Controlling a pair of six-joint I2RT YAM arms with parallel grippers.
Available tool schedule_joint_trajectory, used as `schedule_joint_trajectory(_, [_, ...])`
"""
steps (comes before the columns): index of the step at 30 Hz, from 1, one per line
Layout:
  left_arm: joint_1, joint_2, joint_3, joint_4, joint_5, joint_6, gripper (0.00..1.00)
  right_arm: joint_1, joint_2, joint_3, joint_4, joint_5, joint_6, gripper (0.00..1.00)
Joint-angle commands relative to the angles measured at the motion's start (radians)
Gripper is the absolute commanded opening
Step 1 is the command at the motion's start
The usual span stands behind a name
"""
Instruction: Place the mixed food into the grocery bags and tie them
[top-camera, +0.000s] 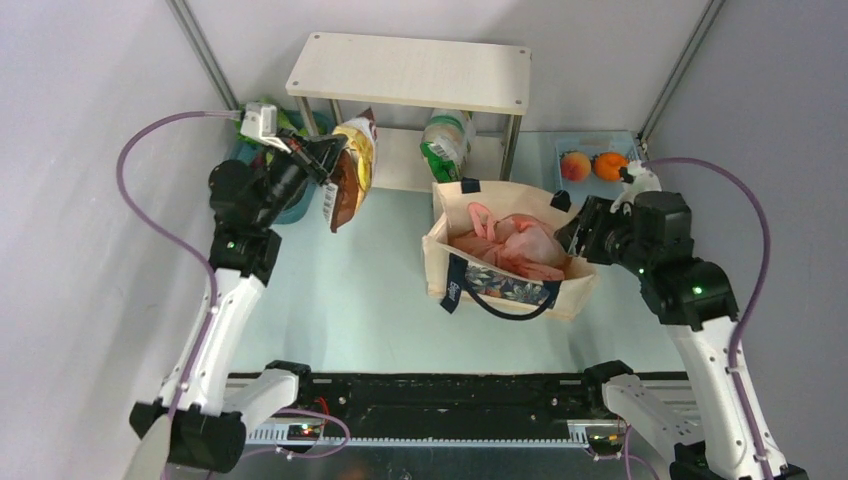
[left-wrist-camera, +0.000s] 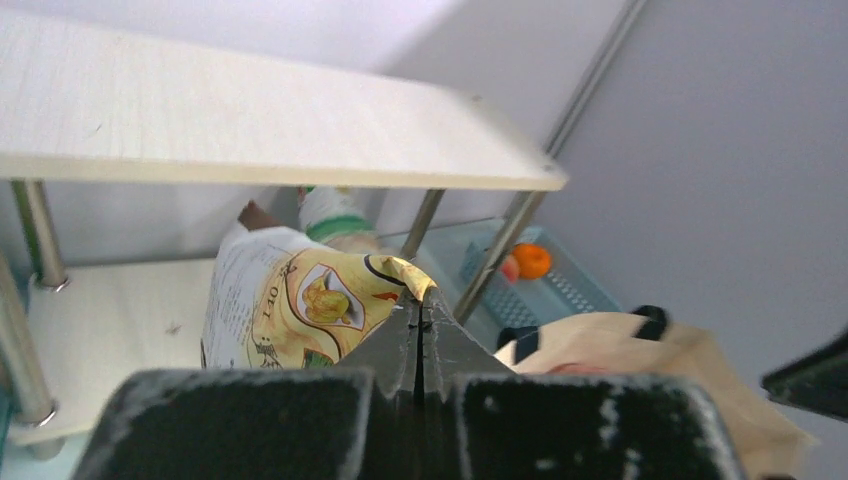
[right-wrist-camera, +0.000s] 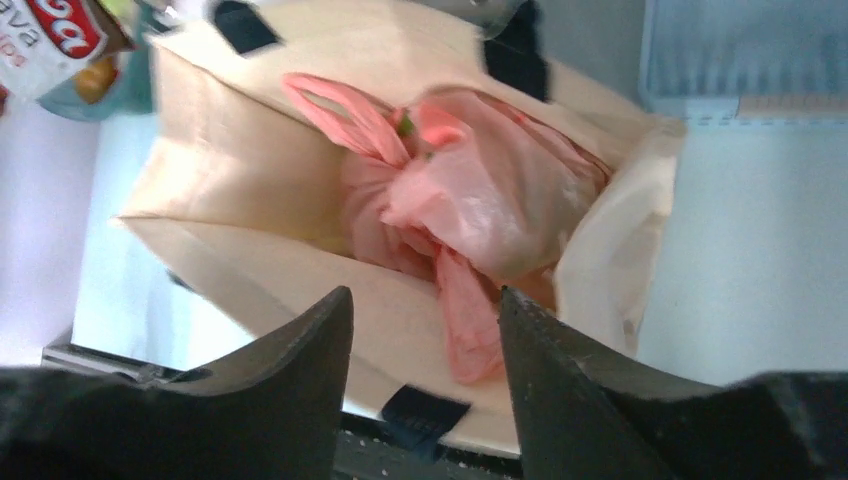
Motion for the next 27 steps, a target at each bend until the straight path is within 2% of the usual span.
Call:
schedule_joint_trajectory(1, [-0.014, -0.109, 0.086, 0.008, 0.116, -0.081, 0.0, -0.001, -0.04, 0.133, -0.001, -0.011, -0.059, 0.73])
schedule_joint_trajectory(3, [-0.023, -0.128, 0.12, 0.009, 0.161, -0.122, 0.0, -0.001, -0.06, 0.168, 0.01, 0.003, -0.083, 0.86])
schedule_joint_trajectory(4, [-0.03, -0.128, 0.152, 0.009, 0.185, -0.135, 0.0, -0.002, -0.075, 0.18, 0.019, 0.0, -0.099, 0.87])
schedule_joint_trajectory(7, [-0.063, -0.092, 0.23, 0.009, 0.237, -0.207, 0.0, -0.003, -0.094, 0.198, 0.073, -0.046, -0.114, 0.9])
schedule_joint_trajectory(11, [-0.143, -0.043, 0.346, 0.01, 0.273, -0.243, 0.0, -0.003, -0.07, 0.194, 0.19, -0.205, -0.092, 0.91])
schedule_joint_trajectory(14, [-0.217, -0.001, 0.433, 0.009, 0.292, -0.262, 0.0, -0.005, -0.035, 0.187, 0.289, -0.371, -0.03, 0.97])
schedule_joint_trajectory(17, [-0.275, 0.055, 0.507, 0.01, 0.325, -0.277, 0.0, -0.015, -0.001, 0.169, 0.428, -0.453, 0.07, 0.99])
schedule_joint_trajectory(20, [-0.345, 0.143, 0.595, 0.009, 0.34, -0.283, 0.0, -0.049, 0.016, 0.163, 0.538, -0.419, 0.177, 0.99])
schedule_joint_trajectory(23, [-0.406, 0.217, 0.652, 0.01, 0.355, -0.279, 0.0, -0.08, 0.015, 0.163, 0.554, -0.293, 0.335, 0.99])
schedule_joint_trajectory(27, [-0.472, 0.273, 0.668, 0.012, 0.332, -0.261, 0.0, -0.089, -0.005, 0.148, 0.539, -0.201, 0.349, 0.99])
